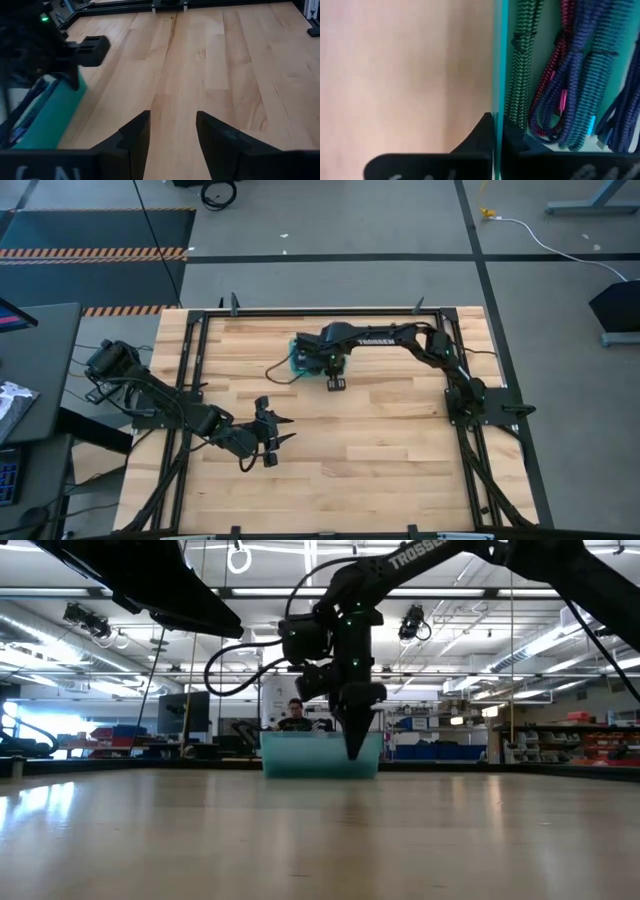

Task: Pick and place USB-C Cables
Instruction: Move the green bin from the top to the middle of the table

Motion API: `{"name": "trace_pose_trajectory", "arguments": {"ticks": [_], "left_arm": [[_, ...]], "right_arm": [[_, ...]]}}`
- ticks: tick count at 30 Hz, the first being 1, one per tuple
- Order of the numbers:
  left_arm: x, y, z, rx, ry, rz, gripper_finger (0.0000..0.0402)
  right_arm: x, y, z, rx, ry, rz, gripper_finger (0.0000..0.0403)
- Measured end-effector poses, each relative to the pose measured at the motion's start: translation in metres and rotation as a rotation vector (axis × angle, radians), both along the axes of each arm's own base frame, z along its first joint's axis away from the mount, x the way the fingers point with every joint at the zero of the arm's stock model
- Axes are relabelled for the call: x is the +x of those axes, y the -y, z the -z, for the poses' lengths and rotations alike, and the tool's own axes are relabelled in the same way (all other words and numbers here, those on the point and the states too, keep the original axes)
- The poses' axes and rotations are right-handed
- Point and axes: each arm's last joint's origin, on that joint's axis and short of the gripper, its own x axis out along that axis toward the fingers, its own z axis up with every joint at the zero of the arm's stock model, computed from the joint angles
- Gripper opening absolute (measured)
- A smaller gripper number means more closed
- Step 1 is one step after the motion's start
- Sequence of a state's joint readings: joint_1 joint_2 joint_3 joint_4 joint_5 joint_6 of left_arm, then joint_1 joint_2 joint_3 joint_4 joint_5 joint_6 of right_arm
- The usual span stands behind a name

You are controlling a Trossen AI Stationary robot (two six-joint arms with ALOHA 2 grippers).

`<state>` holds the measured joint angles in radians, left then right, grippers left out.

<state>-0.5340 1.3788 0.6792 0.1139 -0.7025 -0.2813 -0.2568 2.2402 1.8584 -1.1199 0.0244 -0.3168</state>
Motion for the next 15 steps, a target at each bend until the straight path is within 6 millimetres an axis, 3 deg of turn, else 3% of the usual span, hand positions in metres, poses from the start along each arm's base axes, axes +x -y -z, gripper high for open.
{"name": "trace_pose_trajectory", "arguments": {"ticks": [7, 15], "left_arm": [[0.0, 0.0, 0.0, 0.0, 0.0, 0.0, 0.0167], [0.0, 0.0, 0.0, 0.0, 0.0, 0.0, 0.0167]], "right_arm": [[0.001, -0.036, 0.0, 0.078, -0.054, -0.008, 0.0004], [0.006, -0.101, 0.0, 0.123, -0.072, -0.082, 0.0002]]}}
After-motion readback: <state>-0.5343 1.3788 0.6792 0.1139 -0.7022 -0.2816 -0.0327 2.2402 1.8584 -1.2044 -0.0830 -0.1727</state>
